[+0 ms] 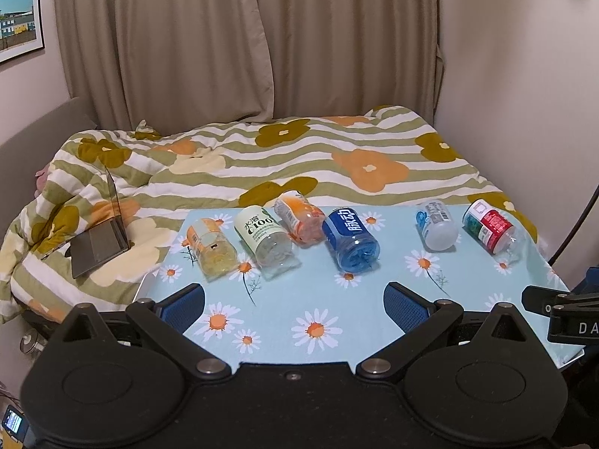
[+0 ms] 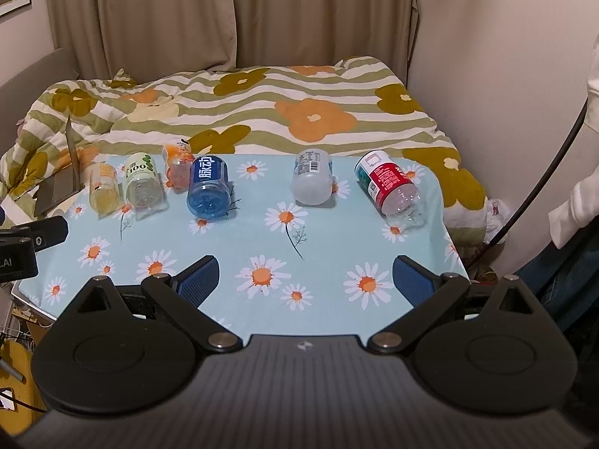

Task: Flip cup upright

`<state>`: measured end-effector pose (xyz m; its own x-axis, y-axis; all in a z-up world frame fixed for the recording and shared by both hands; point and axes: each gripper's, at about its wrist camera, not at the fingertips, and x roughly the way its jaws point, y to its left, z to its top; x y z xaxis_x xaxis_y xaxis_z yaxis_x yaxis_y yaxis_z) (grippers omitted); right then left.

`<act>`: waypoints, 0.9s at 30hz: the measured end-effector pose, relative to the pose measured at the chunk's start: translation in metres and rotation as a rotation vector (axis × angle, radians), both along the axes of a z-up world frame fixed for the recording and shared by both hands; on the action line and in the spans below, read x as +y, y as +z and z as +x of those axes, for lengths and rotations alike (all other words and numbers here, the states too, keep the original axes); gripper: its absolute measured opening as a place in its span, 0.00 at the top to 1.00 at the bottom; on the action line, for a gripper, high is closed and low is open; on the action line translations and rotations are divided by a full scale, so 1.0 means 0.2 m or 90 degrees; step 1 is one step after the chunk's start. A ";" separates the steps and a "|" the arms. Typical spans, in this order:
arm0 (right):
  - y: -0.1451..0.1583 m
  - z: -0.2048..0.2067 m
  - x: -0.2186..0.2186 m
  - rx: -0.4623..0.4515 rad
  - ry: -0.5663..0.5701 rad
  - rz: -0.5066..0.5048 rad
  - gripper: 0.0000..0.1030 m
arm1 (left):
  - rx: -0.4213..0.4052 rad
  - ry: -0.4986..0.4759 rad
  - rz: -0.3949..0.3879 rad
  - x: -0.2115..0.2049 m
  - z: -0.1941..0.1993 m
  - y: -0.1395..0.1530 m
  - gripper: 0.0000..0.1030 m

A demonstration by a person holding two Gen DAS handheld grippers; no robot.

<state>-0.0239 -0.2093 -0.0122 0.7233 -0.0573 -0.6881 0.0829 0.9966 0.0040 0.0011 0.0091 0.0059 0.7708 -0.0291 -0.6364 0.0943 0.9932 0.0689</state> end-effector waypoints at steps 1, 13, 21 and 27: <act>0.00 0.00 0.00 0.000 0.000 0.000 0.00 | 0.000 0.000 -0.001 0.01 0.00 0.00 0.00; 0.00 0.01 0.00 0.000 0.000 -0.001 0.00 | 0.001 -0.001 -0.001 0.03 0.00 0.01 0.00; -0.02 0.00 0.02 0.004 -0.004 -0.002 0.00 | 0.001 0.002 0.003 0.02 0.02 0.00 0.00; -0.03 0.00 0.02 0.007 -0.005 -0.001 0.00 | 0.002 0.003 0.001 0.02 0.02 -0.01 0.00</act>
<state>-0.0242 -0.2052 -0.0179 0.7151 -0.0644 -0.6960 0.0907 0.9959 0.0011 0.0053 0.0129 0.0046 0.7685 -0.0245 -0.6394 0.0897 0.9935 0.0697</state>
